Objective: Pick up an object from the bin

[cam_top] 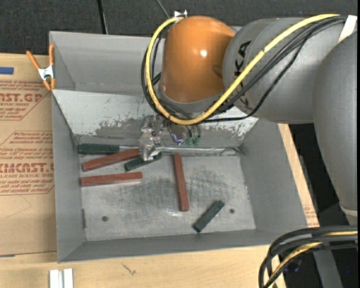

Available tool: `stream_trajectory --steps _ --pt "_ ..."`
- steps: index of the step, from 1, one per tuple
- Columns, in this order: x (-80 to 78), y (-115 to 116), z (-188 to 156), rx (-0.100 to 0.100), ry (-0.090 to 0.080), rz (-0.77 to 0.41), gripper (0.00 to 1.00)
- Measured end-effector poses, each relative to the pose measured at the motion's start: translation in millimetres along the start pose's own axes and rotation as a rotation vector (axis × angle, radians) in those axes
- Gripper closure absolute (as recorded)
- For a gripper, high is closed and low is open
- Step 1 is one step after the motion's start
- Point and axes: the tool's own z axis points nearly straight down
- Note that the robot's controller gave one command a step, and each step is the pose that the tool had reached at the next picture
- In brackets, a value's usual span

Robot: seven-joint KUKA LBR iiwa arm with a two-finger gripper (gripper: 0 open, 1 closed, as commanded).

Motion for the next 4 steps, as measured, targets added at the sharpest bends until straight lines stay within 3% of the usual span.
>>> stream_trajectory --steps 1,3,4 --pt "-2.9 3 74 0.000 0.006 0.123 0.00" --pt "-4.8 3 71 -0.001 -0.005 0.129 0.00" --pt "32.7 6 71 0.001 0.003 0.134 0.00"
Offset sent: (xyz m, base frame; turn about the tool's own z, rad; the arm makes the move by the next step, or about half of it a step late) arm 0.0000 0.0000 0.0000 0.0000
